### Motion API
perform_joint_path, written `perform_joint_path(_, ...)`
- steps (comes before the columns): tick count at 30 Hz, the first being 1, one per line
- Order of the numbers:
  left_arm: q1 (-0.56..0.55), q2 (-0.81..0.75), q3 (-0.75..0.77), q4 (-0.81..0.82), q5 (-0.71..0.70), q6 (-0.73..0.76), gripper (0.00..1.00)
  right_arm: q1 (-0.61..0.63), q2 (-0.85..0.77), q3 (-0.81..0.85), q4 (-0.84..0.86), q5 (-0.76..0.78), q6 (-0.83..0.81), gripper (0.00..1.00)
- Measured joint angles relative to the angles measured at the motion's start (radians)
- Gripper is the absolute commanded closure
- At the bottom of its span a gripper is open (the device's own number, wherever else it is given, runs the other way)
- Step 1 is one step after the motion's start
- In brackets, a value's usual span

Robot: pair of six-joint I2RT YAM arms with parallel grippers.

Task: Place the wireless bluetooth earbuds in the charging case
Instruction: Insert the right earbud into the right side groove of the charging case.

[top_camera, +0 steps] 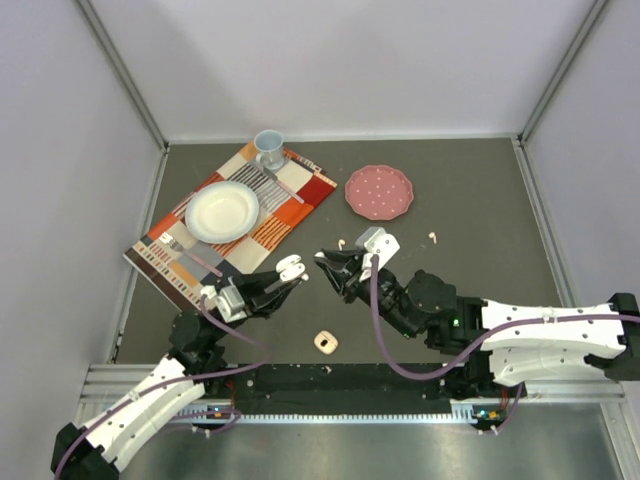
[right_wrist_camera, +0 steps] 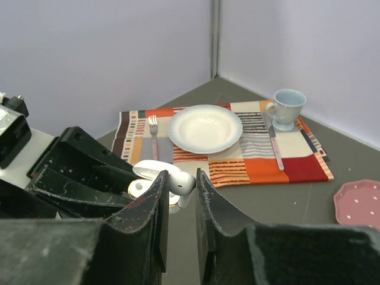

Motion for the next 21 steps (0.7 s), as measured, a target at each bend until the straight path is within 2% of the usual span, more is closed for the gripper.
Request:
perform_joint_path(7, 0.000, -0.023, -0.005, 0.059, -0.017, 0.065, 1.00, 0.027, 0.041, 0.039, 0.013, -0.010, -0.028, 1.00)
perform_joint_path(21, 0.000, -0.021, -0.005, 0.066, -0.016, 0.083, 1.00, 0.031, 0.151, 0.094, -0.002, -0.043, -0.069, 1.00)
